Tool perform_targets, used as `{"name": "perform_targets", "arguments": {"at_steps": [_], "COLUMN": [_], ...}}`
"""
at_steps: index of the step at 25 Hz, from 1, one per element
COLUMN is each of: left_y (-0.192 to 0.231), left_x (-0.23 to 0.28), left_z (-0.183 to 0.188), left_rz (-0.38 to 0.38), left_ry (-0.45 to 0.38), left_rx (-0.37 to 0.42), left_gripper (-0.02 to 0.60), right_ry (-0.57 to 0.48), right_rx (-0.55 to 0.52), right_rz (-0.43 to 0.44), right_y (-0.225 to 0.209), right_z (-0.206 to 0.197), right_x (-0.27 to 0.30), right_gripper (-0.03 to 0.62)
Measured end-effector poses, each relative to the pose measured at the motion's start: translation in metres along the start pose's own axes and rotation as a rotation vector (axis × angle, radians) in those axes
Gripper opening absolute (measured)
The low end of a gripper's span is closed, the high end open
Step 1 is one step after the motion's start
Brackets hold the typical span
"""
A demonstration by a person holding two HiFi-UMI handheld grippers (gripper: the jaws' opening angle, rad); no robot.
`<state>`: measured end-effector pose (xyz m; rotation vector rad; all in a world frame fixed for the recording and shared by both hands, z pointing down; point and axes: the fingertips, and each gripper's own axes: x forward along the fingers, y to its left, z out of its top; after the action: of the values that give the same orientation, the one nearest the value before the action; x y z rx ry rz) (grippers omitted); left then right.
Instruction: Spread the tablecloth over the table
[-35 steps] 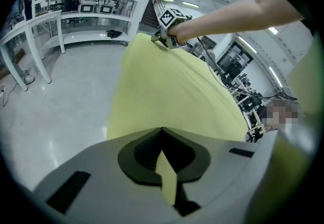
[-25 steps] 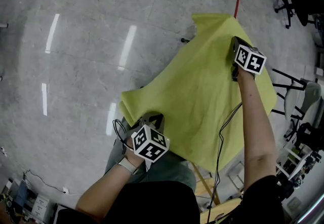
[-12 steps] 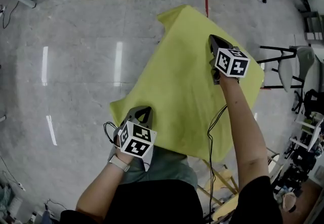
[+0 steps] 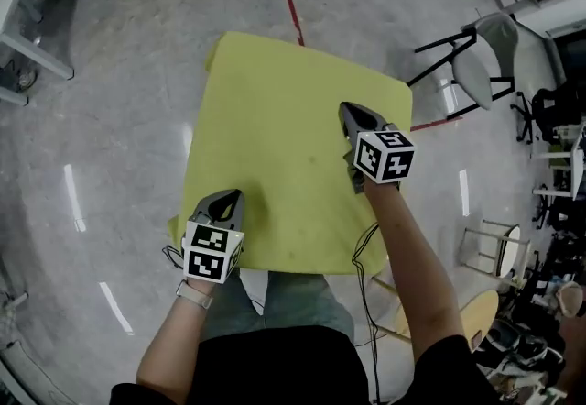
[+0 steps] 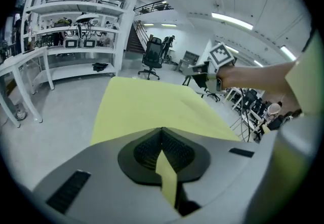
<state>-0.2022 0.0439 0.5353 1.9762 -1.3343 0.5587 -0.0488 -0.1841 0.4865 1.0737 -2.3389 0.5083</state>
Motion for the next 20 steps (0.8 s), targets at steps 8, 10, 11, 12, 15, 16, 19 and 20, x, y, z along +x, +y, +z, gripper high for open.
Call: {"name": "perform_targets", "arguments": {"at_steps": [8,10,11,12,15,16,19,20], "left_y": [-0.068,-0.085,-0.094,-0.104,-0.136,-0.146,-0.172,-0.178], "left_x": [0.002,0.003,0.003,0.002,0.0,-0.002,-0.011,-0.016], "left_z": [0.051,0.071,0.083,0.094,0.124,0.134,0.165,0.174], "left_rz": [-0.055,-0.048,-0.046,-0.046,-0.053,-0.052,-0.067,-0.081], "left_ry": [-0.048,-0.079,-0.1,-0.12,-0.17,-0.187,-0.242,-0.253], "left_rx": [0.119,0.156,0.172,0.189,0.245,0.261,0.279,0.272], "left_gripper": [0.009,0.009,0.009,0.009,0.009,0.009,0.009,0.009], "right_ry": [-0.114,-0.151,-0.167,-0.183,-0.222,-0.234,-0.266,-0.273], "right_rx": [0.103,0.134,0.149,0.163,0.191,0.192,0.174,0.164], "right_rz": [-0.012,-0.014,-0.012,-0.007,0.008,0.009,0.004,0.002], "right_y": [-0.014,-0.013,-0.012,-0.011,-0.011,-0.011,-0.014,-0.015], "right_z": [-0.015,-0.016,-0.016,-0.016,-0.014,-0.013,-0.002,0.003], "right_x": [-0.115,-0.139,-0.149,-0.159,-0.186,-0.194,-0.217,-0.224], "right_gripper": [0.011,0.011,0.011,0.011,0.011,0.011,0.011,0.011]}}
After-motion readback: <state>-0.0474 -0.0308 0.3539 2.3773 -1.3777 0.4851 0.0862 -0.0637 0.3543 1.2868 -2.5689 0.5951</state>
